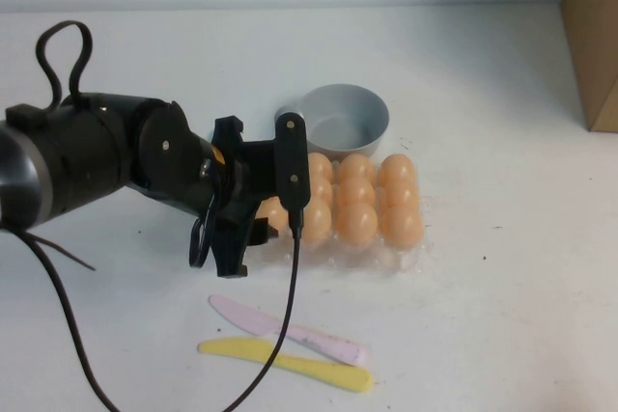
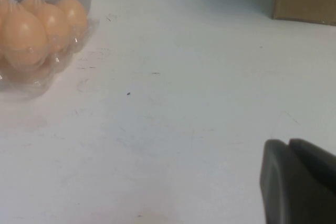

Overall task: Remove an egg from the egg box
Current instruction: Pick up the egg from the plastic box

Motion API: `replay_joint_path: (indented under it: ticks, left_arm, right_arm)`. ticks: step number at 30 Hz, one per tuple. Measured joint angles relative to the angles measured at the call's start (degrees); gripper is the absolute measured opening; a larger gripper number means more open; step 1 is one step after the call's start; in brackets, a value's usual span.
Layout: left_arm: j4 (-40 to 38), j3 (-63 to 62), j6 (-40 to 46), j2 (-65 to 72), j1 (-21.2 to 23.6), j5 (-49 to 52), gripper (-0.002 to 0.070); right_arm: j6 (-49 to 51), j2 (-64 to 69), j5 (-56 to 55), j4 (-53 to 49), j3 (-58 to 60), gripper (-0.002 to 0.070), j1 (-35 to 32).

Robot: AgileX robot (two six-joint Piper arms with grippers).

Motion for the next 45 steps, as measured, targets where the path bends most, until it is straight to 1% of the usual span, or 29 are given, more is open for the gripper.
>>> replay_joint_path:
  ticks: [13,24,31,39,41,45]
  left_arm:
    - [0.12,0.00,-0.32,-0.70,0.00,1.51,0.0307]
    - [0.12,0.00,-0.32,2.29,0.00,1.40,0.0307]
    - [0.12,0.00,-2.24,2.39,0.00,0.91,0.0306]
    - [-0.22,0.00,-2.32,2.39,0.00,0.87,0.0303]
    - [-0.44,0.00,-2.32,2.39,0.00,0.87,0.0316]
    - [-0.56,0.00,-2.81,2.55,0.00,2.37,0.0383]
  right_arm:
    - [0.00,0.00,0.00,0.00,0.00,-0.0017,0.00]
    - [0.00,0.00,0.00,0.00,0.00,-0.0017,0.00]
    - [0.00,0.00,0.00,0.00,0.00,-0.0017,0.00]
    - [0.00,0.00,0.00,0.00,0.00,-0.0017,0.00]
    - [0.00,0.00,0.00,0.00,0.00,-0.0017,0.00]
    - [0.00,0.00,0.00,0.00,0.00,-0.0017,0.00]
